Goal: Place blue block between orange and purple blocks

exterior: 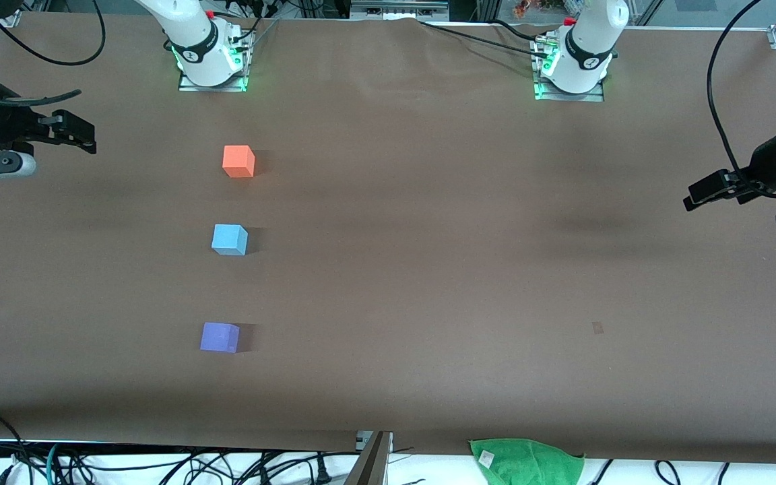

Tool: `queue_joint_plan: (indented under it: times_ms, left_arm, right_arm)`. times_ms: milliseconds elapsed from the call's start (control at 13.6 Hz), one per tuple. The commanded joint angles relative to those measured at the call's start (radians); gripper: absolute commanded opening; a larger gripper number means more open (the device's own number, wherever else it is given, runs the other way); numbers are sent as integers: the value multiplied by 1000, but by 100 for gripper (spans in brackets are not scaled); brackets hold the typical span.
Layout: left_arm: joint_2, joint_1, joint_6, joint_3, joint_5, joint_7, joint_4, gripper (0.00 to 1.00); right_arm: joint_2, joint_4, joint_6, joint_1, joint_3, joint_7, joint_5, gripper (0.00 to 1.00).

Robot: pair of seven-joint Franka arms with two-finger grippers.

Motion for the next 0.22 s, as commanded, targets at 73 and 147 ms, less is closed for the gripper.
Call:
queue_joint_plan:
  times_ms: [73,147]
  left_arm:
    - [-5,-2,-1,-4,27,-8,0,100]
    - [-5,-2,-1,-4,27,-8,0,100]
  right_arm:
    - [0,4,7,-10,10,7,-6,100]
    - [0,4,8,-10,11,5,-4,100]
